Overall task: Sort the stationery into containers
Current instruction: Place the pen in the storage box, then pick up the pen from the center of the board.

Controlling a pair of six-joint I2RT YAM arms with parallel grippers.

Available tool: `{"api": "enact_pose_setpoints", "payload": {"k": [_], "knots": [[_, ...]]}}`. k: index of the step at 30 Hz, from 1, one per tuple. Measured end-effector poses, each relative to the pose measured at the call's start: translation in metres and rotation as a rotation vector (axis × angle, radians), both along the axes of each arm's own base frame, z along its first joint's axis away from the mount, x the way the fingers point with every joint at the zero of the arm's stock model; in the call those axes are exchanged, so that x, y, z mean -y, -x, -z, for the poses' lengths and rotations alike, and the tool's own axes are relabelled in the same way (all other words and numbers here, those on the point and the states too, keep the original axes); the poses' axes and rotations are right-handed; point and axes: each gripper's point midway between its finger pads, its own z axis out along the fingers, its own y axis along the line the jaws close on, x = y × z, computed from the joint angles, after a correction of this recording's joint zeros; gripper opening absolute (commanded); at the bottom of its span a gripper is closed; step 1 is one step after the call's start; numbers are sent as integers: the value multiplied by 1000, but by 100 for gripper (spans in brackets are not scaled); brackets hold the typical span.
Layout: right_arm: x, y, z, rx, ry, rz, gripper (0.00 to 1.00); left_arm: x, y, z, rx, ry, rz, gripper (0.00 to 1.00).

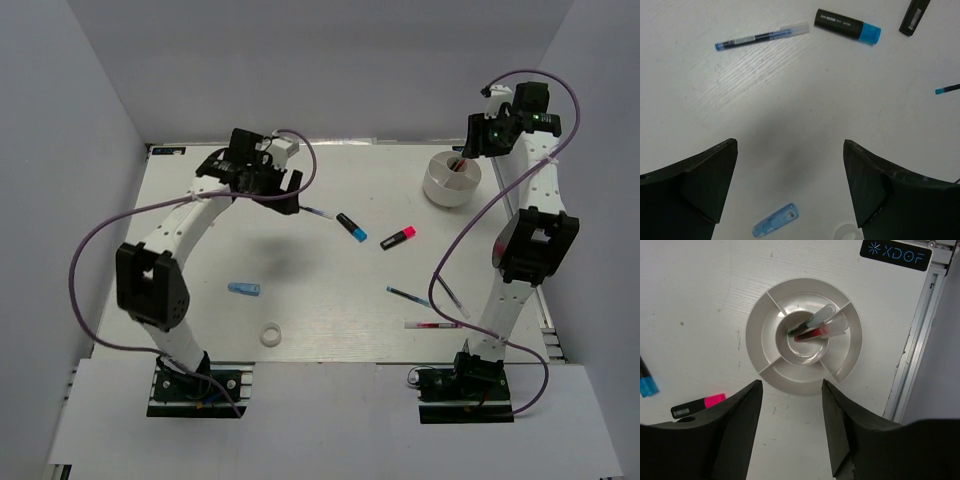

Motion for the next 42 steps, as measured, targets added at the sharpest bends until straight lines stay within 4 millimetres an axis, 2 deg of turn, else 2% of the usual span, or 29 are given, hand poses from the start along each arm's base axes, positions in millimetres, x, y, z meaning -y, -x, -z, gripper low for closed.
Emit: {"api": "enact_pose_setpoints", "payload": {"k": [5,8,11,14,17,20,25,29,34,42], "knots": [[-7,2,0,-7,-31,-16,57,31,-54,7,24,9,131,90],[-14,10,2,-26,-65,-31,57,52,-89,12,76,24,224,88],[-22,25,2,-52,-93,-50,58,65,-107,34,90,34,309,88],[-27,38,-2,-64,-106,-65,57,72,-107,59,65,60,398,88],[-30,49,-10,-62,-107,-76,57,76,-108,74,33,110,461,90],[-32,56,-14,-61,-108,-88,57,74,-117,80,35,141,489,91],[-35,62,-9,-86,-122,-98,57,59,-122,82,40,135,482,92],[-39,64,-10,-89,-138,-109,56,51,-126,94,22,128,473,92],[-41,65,-10,-89,-151,-119,56,47,-121,123,-39,110,474,93],[-46,70,-10,-105,-171,-140,56,42,-120,133,-49,78,476,91]]}}
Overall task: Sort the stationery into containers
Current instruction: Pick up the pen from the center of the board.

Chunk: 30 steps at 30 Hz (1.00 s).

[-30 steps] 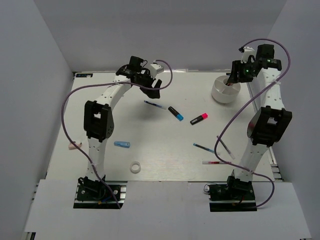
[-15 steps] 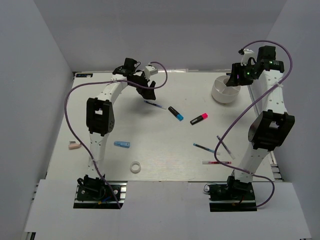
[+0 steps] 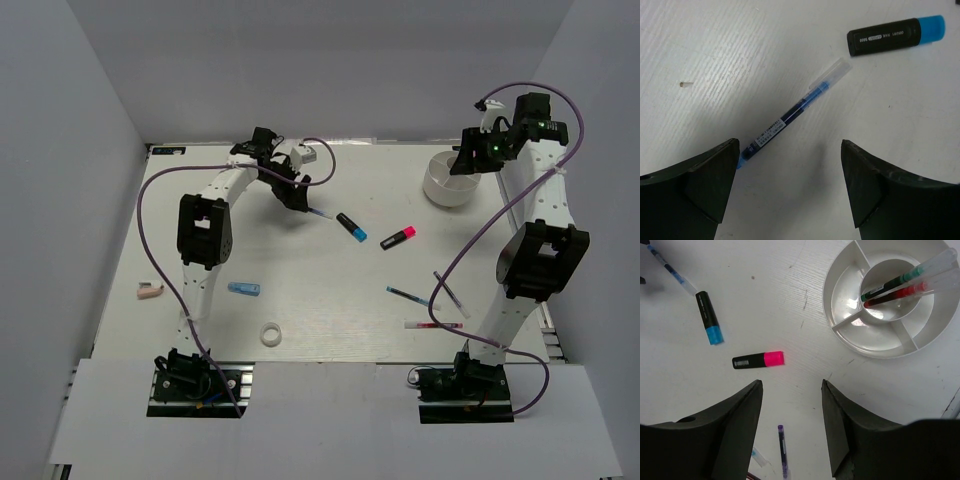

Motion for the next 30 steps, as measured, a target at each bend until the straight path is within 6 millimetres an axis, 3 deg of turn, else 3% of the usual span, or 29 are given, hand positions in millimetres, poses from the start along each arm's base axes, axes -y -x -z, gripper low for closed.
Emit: {"api": "enact_pose_setpoints", "payload": {"k": [6,13,18,24,30], "knots": [[-2,4,1,-12,-9,-16,56,-8,18,25,-48,-41,30,91],[-6,6,0,-13,-22,-28,56,-9,19,23,-52,-44,31,90],[-5,6,0,-13,-20,-32,56,-8,25,25,-47,-44,33,82],[-5,6,0,-11,-16,-38,55,-21,88,24,-112,-72,32,78],[-7,7,-1,-8,-25,-45,55,-23,99,30,-93,-130,32,69]]}}
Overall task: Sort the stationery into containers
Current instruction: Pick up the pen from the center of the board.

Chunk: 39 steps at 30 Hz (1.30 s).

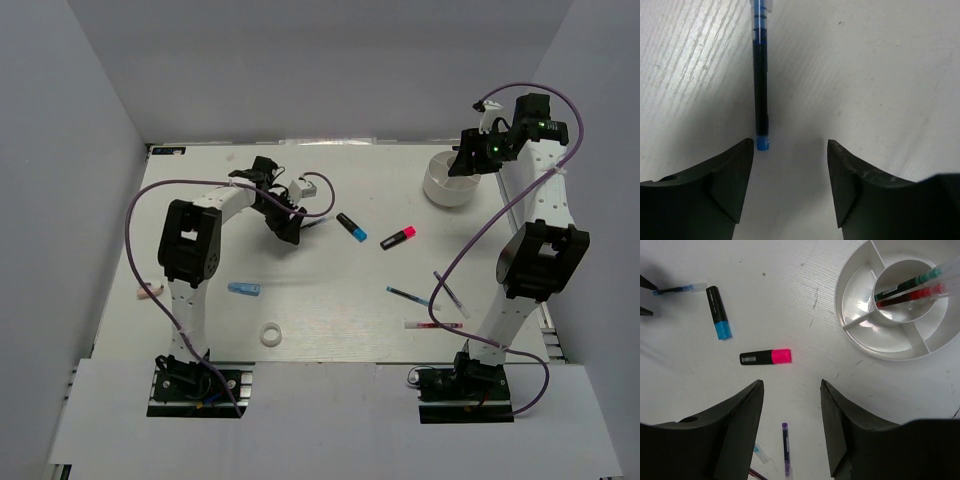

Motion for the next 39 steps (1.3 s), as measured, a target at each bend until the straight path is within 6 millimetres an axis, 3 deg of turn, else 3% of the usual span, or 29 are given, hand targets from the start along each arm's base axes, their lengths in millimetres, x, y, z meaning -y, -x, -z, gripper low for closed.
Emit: {"api": "enact_pose_setpoints", "payload": {"k": [9,17,21,23,24,25,28,31,35,37,39], "knots": [[-2,0,-2,7,-8,-7,55,4,-17,6,110,-148,-81,57],[-1,0,-3,10,-4,-12,55,25,-21,10,227,-242,-58,43],[-2,0,-6,16,-8,-16,58,37,-18,9,266,-267,-37,29],[-2,-1,-7,19,-9,-15,69,38,-18,9,274,-281,-38,21],[-3,-1,-8,18,-11,-12,70,39,-17,9,275,-283,-37,18],[-3,-1,-9,20,-10,-13,71,39,-17,10,277,-286,-40,9],[-5,1,-9,17,-20,-21,72,38,-14,9,287,-279,-48,0],[-11,4,-11,12,-50,-43,72,33,-4,8,287,-269,-58,0],[-30,29,-9,-17,-123,-104,66,17,34,4,203,-265,-76,0],[-46,52,-1,-61,-166,-146,66,14,50,-10,177,-234,-94,0],[-65,73,6,-99,-204,-191,66,17,58,-37,189,-178,-113,0]]}}
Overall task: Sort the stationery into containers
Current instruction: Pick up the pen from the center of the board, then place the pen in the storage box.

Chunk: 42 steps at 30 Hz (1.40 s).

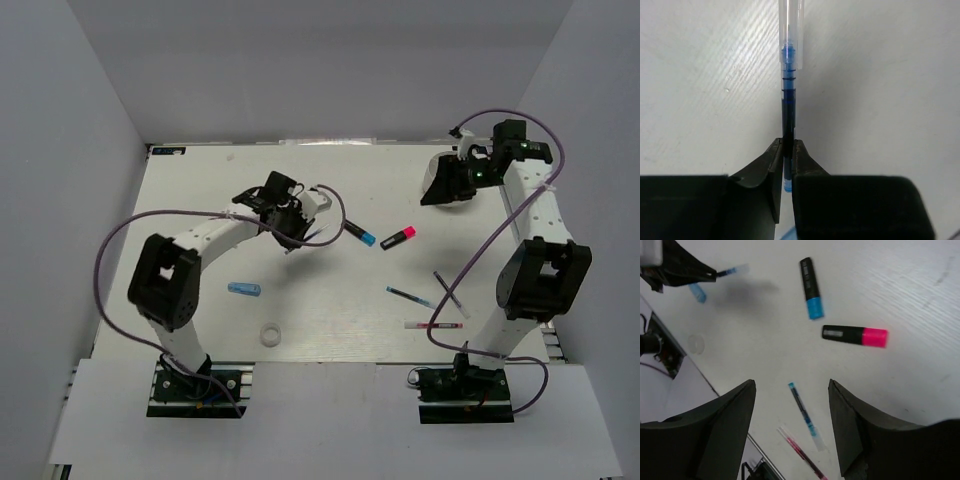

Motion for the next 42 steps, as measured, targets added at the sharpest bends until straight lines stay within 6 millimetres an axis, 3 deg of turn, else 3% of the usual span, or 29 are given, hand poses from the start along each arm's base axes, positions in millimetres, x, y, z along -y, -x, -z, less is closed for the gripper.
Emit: {"api": "enact_pose_setpoints", "payload": {"k": [5,8,14,20,31,42], "knots": [[-52,26,-2,-17,-66,-124,62,16,15,-84,92,201,8,0],[-82,30,-9,-8,-111,-182,62,22,24,-107,107,262,36,0],[-119,37,-16,-7,-173,-261,62,36,47,-102,-19,335,105,0],[-141,46,-6,-78,-214,-315,66,44,55,-96,-92,367,115,0],[-162,62,12,-236,-295,-313,63,50,50,-111,-72,395,123,0],[-173,69,8,-358,-416,-301,62,56,45,-117,-60,402,137,0]]}}
